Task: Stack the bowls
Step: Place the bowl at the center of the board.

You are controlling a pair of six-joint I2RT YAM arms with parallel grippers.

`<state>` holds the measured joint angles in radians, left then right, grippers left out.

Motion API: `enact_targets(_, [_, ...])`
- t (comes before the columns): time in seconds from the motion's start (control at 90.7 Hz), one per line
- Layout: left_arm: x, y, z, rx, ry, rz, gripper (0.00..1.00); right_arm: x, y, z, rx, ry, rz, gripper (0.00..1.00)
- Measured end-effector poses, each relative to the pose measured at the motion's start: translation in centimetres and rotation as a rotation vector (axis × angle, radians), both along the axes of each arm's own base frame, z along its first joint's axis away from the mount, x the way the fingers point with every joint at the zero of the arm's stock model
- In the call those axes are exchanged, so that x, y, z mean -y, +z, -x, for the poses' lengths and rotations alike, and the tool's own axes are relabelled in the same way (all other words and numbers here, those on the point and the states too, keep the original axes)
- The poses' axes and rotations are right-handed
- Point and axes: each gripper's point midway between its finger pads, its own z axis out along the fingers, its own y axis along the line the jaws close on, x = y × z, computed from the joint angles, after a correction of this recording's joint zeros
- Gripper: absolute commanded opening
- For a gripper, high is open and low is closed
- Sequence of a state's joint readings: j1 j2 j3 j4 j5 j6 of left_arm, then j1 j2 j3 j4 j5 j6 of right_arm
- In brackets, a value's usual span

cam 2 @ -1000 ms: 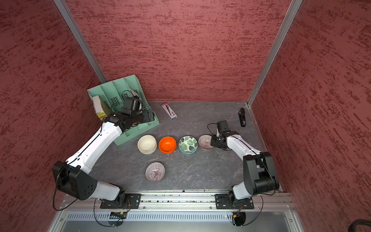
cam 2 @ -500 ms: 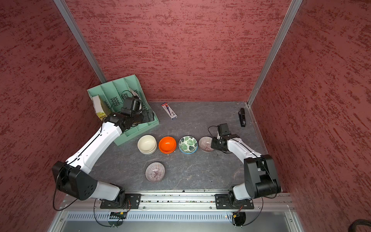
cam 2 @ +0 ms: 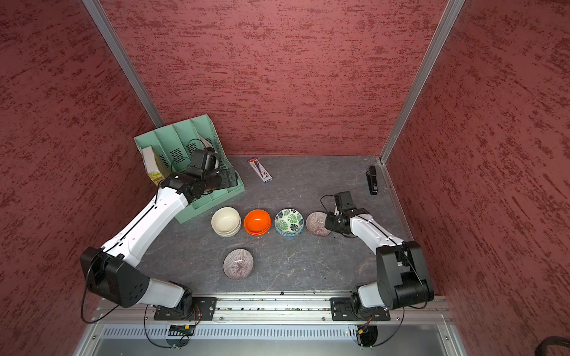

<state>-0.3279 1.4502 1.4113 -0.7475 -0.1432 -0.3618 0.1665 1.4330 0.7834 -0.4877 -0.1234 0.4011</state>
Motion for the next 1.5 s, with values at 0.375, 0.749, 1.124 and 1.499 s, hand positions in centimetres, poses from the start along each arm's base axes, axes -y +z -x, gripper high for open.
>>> enact_targets(0.375, [-0.29, 0.22, 0.03, 0.008, 0.011, -0.009, 1.00, 0.41, -0.16, -0.08, 0.000, -0.013, 0.021, 0.19])
enact_targets(0.749, [-0.31, 0.32, 0.07, 0.010, 0.012, -0.010, 1.00, 0.53, -0.07, -0.31, 0.009, -0.020, 0.026, 0.15])
enact_targets(1.124, [-0.34, 0.38, 0.09, 0.012, 0.012, -0.010, 1.00, 0.18, -0.02, -0.55, 0.017, -0.012, 0.009, 0.14])
enact_targets(1.499, [-0.35, 0.38, 0.09, 0.012, 0.013, -0.011, 1.00, -0.21, -0.01, -0.45, 0.017, 0.013, 0.007, 0.12])
